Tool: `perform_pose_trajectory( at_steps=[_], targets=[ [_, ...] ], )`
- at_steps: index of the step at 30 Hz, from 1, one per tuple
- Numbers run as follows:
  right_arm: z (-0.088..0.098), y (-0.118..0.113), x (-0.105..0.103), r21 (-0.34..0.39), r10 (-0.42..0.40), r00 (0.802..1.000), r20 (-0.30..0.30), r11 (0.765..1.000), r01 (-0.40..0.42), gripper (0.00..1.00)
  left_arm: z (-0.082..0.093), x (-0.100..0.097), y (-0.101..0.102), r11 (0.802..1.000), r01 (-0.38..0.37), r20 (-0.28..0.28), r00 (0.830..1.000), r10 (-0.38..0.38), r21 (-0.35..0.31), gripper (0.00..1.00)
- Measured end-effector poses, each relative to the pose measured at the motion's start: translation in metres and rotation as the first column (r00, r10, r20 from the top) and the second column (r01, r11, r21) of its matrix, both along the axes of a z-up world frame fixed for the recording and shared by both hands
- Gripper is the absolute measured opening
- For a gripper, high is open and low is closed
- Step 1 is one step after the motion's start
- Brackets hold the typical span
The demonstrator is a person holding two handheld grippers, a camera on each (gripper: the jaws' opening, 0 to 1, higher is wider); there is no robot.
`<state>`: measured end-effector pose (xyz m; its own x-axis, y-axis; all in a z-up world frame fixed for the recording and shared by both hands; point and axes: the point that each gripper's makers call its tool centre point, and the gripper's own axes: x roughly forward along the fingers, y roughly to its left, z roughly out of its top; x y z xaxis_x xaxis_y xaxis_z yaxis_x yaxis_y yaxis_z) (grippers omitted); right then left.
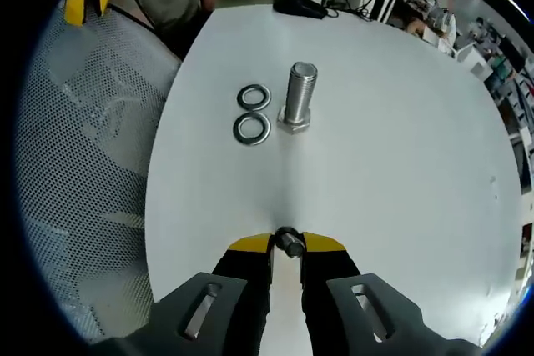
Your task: Place the washer onto the threaded stud by aligning its center hole with the stud, sliding it down to the base, and recovering from edge contact or off-axis alignment until the washer reaches the visible bottom stop.
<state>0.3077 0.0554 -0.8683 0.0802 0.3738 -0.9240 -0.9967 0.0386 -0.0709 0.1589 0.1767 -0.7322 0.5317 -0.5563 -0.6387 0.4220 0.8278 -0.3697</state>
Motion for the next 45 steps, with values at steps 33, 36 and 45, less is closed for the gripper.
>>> perform_pose_trajectory(
  at_steps=[33, 36, 45],
  targets=[
    [0.021, -0.051, 0.006, 0.007, -0.11, 0.994, 0.006, 0.994, 0.109, 0.26, 0.001, 0.0, -0.001, 1.0, 0.01, 0.007, 1.0, -0.01, 0.0, 0.06],
    [0.021, -0.054, 0.006, 0.007, -0.119, 0.993, 0.006, 0.993, 0.119, 0.26, 0.0, -0.001, -0.001, 1.0, 0.007, 0.006, 1.0, -0.007, 0.006, 0.06],
    [0.024, -0.06, 0.007, 0.019, -0.144, 0.989, 0.01, 0.989, 0.144, 0.26, 0.0, -0.002, -0.002, 1.0, 0.016, 0.005, 1.0, -0.017, 0.01, 0.06]
  ],
)
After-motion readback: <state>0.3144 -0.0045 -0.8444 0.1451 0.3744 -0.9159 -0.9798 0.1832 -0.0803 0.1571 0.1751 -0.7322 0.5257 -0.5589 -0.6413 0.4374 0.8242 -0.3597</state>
